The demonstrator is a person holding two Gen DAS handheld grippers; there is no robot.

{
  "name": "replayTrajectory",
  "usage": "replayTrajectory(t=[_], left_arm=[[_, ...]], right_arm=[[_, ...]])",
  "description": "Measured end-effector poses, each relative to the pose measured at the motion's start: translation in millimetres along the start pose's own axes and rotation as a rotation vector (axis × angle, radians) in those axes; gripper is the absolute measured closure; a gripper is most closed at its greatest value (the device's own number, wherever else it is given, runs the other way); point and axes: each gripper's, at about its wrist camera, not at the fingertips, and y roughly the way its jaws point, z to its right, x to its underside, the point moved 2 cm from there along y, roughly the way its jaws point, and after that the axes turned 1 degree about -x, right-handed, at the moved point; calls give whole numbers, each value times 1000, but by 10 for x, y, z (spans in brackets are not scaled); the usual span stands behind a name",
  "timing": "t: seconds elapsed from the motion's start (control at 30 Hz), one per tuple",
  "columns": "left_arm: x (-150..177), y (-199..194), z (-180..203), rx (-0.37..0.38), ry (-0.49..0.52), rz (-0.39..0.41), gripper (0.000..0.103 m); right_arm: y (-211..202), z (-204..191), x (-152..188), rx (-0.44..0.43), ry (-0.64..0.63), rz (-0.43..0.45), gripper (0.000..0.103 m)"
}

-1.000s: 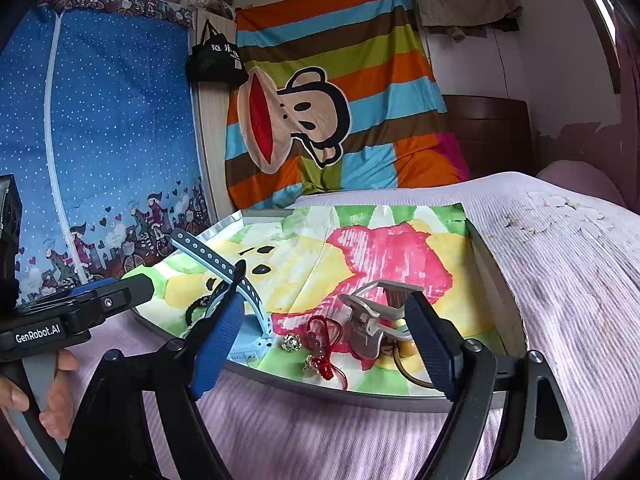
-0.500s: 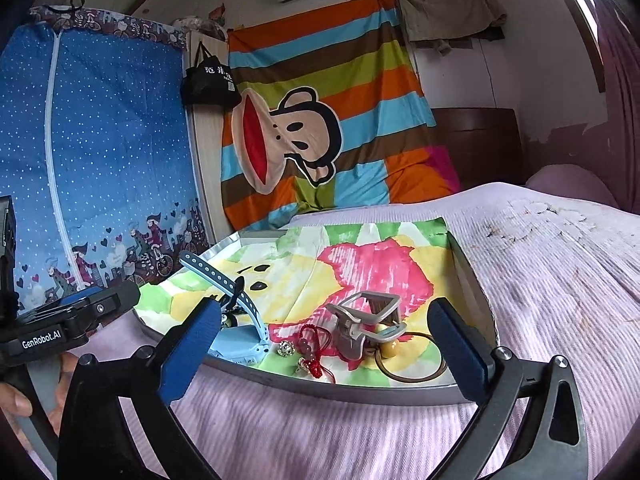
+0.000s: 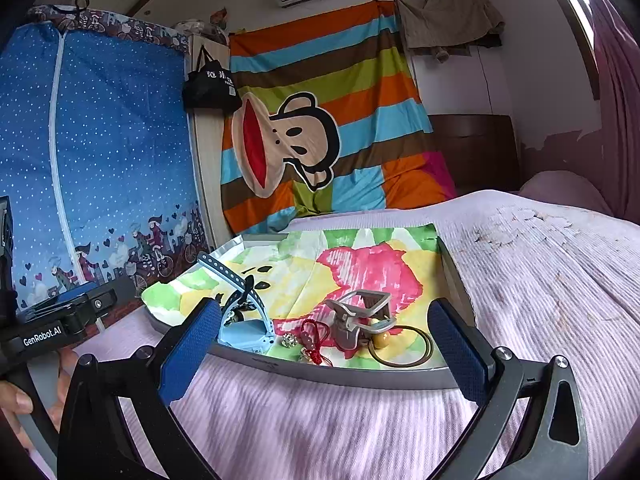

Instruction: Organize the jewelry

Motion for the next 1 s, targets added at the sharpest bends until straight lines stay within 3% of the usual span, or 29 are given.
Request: replayTrajectory(t=[0.53,1.0], left_arm=[[99,-411,98,2,53,24,0],[254,-735,9,0,46,20,0]], right_arm=[[-454,-72,-66,8,-31,20,2],[-842,-9,104,41,-25,-12,2]])
